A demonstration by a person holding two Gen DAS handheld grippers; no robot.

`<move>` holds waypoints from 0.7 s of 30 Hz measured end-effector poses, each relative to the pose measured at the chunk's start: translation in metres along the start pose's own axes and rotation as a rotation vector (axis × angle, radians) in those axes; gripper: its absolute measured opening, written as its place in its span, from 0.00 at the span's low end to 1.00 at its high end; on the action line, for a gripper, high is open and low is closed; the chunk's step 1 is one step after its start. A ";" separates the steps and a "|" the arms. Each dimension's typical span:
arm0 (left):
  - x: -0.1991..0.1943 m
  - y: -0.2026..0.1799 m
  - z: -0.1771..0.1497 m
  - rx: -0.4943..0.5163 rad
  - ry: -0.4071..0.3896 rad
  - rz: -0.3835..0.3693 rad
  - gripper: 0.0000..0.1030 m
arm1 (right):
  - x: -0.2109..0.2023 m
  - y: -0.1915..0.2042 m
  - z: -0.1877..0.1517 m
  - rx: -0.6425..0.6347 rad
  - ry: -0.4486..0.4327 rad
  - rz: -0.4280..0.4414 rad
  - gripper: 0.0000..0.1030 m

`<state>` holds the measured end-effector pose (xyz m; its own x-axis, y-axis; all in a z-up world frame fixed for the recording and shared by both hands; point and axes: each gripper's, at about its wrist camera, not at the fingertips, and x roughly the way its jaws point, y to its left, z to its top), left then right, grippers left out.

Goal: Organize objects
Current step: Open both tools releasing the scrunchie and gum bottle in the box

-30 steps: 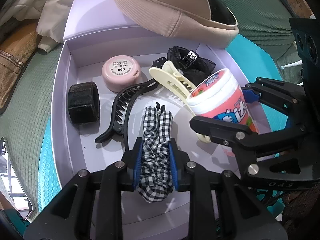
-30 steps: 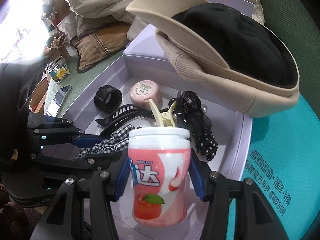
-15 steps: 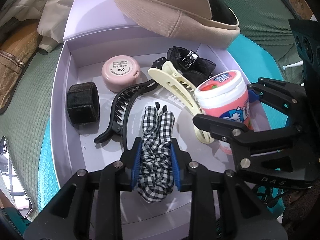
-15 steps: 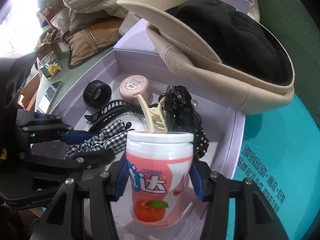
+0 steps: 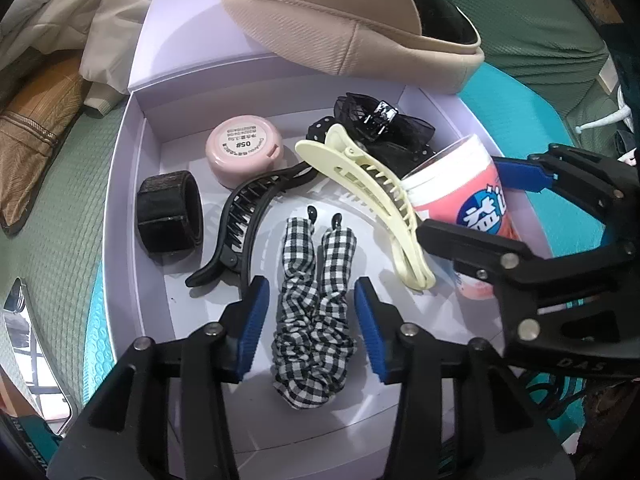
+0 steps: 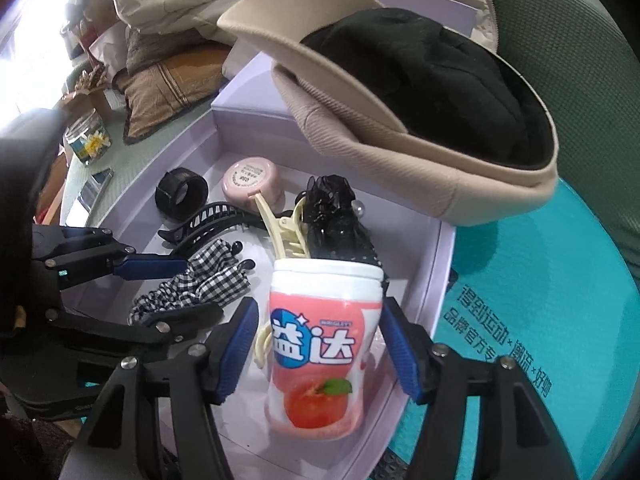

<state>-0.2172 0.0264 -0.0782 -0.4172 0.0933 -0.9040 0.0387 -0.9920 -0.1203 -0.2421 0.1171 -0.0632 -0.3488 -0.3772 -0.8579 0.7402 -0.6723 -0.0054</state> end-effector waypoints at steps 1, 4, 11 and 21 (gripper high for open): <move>0.001 -0.002 0.001 0.001 0.001 -0.003 0.46 | -0.002 0.000 0.000 0.003 -0.007 -0.003 0.64; -0.001 -0.008 0.004 -0.003 -0.008 -0.009 0.55 | -0.009 -0.001 0.000 0.010 -0.025 0.004 0.66; -0.015 -0.020 0.012 -0.004 -0.062 -0.005 0.58 | -0.032 -0.002 0.001 0.022 -0.074 0.003 0.66; -0.053 -0.002 -0.014 -0.015 -0.123 0.012 0.63 | -0.066 0.000 -0.002 0.033 -0.149 -0.021 0.67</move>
<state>-0.1828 0.0250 -0.0360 -0.5248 0.0691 -0.8484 0.0574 -0.9915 -0.1163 -0.2185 0.1433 -0.0076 -0.4476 -0.4516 -0.7718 0.7133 -0.7009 -0.0035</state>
